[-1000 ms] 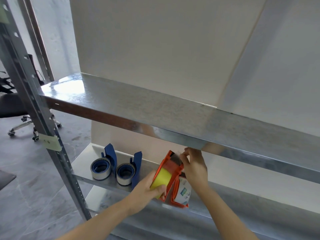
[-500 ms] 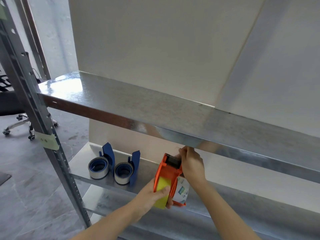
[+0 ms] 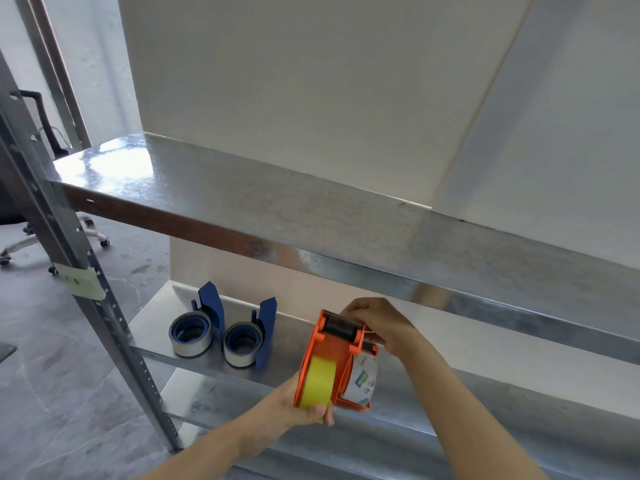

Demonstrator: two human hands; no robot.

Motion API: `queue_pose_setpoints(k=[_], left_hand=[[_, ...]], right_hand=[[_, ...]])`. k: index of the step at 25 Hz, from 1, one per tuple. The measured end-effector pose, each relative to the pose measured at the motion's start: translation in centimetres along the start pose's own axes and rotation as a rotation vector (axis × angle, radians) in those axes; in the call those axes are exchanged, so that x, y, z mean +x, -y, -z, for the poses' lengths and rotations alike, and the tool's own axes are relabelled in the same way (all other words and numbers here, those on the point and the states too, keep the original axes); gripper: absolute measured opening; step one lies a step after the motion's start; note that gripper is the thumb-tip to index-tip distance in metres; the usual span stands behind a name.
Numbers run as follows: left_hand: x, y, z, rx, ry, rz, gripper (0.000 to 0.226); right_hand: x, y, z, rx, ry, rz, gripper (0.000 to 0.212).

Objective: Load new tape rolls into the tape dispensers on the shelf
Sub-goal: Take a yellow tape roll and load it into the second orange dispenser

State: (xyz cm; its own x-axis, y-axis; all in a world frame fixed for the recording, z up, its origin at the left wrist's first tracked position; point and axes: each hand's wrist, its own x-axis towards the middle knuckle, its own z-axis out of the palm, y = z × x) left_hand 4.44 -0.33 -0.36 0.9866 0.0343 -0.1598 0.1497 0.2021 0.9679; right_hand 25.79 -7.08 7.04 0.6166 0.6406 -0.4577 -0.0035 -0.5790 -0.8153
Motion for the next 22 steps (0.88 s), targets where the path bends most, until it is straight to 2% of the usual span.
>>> queue_pose_setpoints(k=[2, 4, 5, 7, 9, 12, 14, 16, 19, 22], left_hand=[[0.0, 0.1, 0.2, -0.009, -0.006, 0.001, 0.046], [0.0, 0.6, 0.7, -0.016, -0.012, 0.002, 0.046], [0.1, 1.0, 1.0, -0.036, -0.031, 0.003, 0.045], [0.2, 1.9, 1.8, -0.111, -0.105, 0.014, 0.044], [0.9, 2.6, 2.5, -0.179, -0.195, 0.039, 0.041], [2.9, 3.6, 3.8, -0.246, -0.304, 0.139, 0.037], [4.7, 3.9, 4.5, -0.228, -0.383, 0.219, 0.036], [6.8, 4.5, 5.1, -0.113, -0.456, 0.292, 0.033], [9.4, 5.7, 5.8, -0.031, -0.522, 0.352, 0.029], [11.3, 7.2, 6.1, -0.114, -0.533, 0.369, 0.042]], right_hand=[[0.9, -1.3, -0.2, 0.245, 0.227, -0.089, 0.005], [2.2, -2.8, -1.0, 0.452, 0.335, -0.131, 0.026], [2.6, -3.4, -1.7, 0.514, 0.323, -0.141, 0.032], [3.0, -4.4, -3.6, 0.554, 0.197, -0.116, 0.029], [3.2, -5.6, -5.5, 0.59, 0.054, -0.107, 0.041], [3.5, -6.1, -8.5, 0.776, -0.065, -0.216, 0.047], [4.2, -6.1, -9.6, 0.877, -0.158, -0.339, 0.045], [5.5, -6.5, -10.2, 0.956, -0.235, -0.418, 0.045], [7.3, -6.9, -10.4, 0.991, -0.321, -0.412, 0.045], [8.0, -6.7, -10.2, 0.928, -0.363, -0.424, 0.044]])
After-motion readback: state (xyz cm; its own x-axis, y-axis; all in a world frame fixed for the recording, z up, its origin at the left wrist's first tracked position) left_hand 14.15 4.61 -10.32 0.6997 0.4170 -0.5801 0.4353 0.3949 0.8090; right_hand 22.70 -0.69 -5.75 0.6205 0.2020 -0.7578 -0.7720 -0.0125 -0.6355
